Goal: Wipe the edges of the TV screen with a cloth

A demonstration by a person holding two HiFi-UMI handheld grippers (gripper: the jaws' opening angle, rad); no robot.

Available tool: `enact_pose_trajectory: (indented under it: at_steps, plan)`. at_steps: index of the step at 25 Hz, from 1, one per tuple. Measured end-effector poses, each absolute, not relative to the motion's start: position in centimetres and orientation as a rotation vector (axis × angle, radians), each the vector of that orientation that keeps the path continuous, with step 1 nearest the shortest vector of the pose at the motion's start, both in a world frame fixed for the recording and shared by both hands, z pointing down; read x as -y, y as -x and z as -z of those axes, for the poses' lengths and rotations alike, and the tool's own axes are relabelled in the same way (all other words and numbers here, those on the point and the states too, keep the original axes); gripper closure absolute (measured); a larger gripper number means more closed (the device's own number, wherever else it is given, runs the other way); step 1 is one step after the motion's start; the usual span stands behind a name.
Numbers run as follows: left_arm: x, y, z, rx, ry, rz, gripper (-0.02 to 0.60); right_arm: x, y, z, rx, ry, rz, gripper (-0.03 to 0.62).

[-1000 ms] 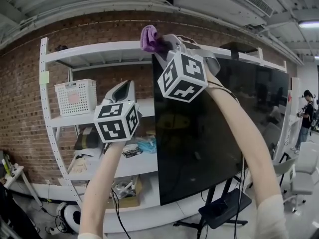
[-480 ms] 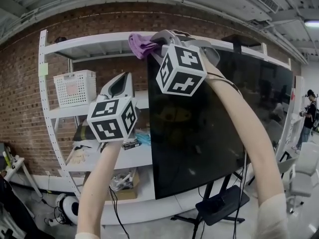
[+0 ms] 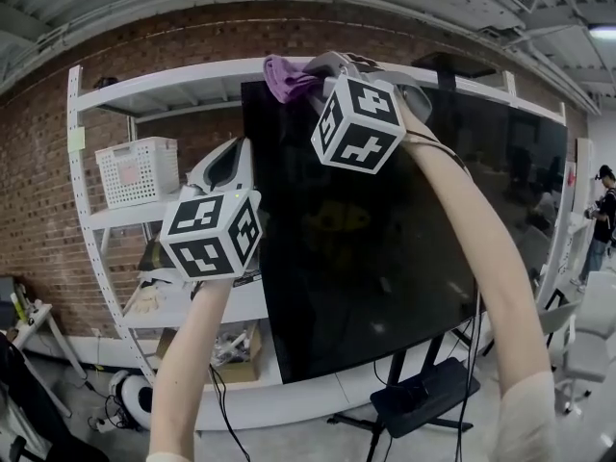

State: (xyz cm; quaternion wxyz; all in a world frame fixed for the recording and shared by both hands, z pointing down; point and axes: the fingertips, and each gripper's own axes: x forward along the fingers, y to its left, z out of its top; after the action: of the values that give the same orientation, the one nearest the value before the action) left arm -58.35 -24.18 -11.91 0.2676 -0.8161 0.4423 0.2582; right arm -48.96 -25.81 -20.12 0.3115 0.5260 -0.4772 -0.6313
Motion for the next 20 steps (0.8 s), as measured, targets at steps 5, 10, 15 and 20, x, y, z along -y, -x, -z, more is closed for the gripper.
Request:
enact_pose_trajectory:
  at_steps: [5, 10, 15, 20]
  plan:
    - [23.0, 54.9, 11.1, -1.22, 2.191, -0.68, 0.566, 25.6, 45.5, 20.2, 1.252, -1.39, 1.648, 0.531]
    - [23.4, 51.5, 10.5, -1.228, 2.221, -0.639, 0.566, 26.1, 43.4, 20.8, 1.207, -1.424, 1.65, 0.531]
    - [24.1, 48.9, 10.4, -1.23, 2.213, -0.582, 0.566, 26.9, 42.4, 20.5, 1.161, -1.412, 1.669, 0.531]
    - [24.5, 47.1, 10.5, -1.192, 2.228, -0.614, 0.566, 26.6, 41.0, 20.7, 1.117, -1.418, 1.677, 0.531]
